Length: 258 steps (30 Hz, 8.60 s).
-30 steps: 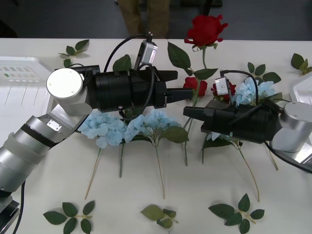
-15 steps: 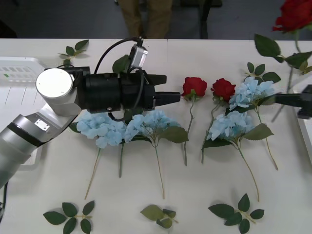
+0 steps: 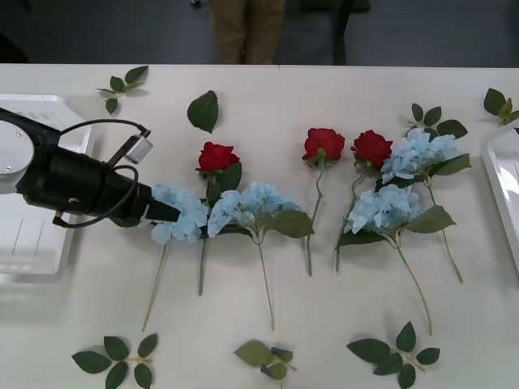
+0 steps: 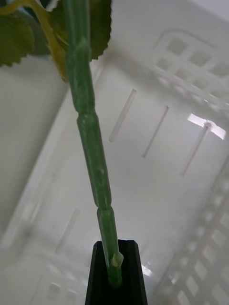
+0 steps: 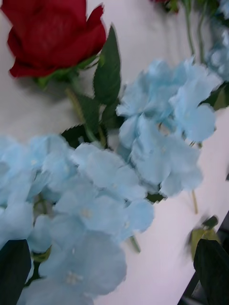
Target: Place the red flowers into the right box and the blue flowers into the left box. If a person shows an open palm, hand one flower to the person first, then continue sorting.
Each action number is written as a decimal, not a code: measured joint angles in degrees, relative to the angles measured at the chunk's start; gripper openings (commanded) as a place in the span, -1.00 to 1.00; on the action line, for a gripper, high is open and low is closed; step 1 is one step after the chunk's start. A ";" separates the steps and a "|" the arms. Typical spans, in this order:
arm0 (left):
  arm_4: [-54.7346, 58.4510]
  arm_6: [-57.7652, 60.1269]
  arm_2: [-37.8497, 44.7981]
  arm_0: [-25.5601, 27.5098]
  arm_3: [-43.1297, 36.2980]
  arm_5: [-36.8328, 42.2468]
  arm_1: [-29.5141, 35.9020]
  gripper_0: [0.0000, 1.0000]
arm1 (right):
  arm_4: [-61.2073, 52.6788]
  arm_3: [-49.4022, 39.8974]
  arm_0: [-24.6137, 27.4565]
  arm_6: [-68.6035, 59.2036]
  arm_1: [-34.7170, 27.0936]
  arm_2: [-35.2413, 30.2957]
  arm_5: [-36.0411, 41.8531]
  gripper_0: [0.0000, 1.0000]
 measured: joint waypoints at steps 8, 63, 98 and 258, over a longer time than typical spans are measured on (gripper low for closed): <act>-9.34 6.56 5.68 0.00 -0.11 15.30 1.16 1.00 | 5.03 -0.54 0.01 -14.22 0.01 8.01 -6.32 -1.00; -65.02 36.02 21.47 25.62 -17.06 21.52 -27.00 1.00 | 17.75 -4.51 -12.20 -39.30 22.78 11.36 -2.98 0.88; -74.83 36.05 19.99 25.54 -14.28 15.27 -28.94 -0.93 | 22.29 -8.41 -14.26 -40.23 29.64 6.24 5.78 -1.00; -46.77 35.99 28.48 18.12 -3.58 12.24 6.90 -1.00 | 35.00 -36.53 8.98 -31.79 28.99 -2.94 4.25 0.71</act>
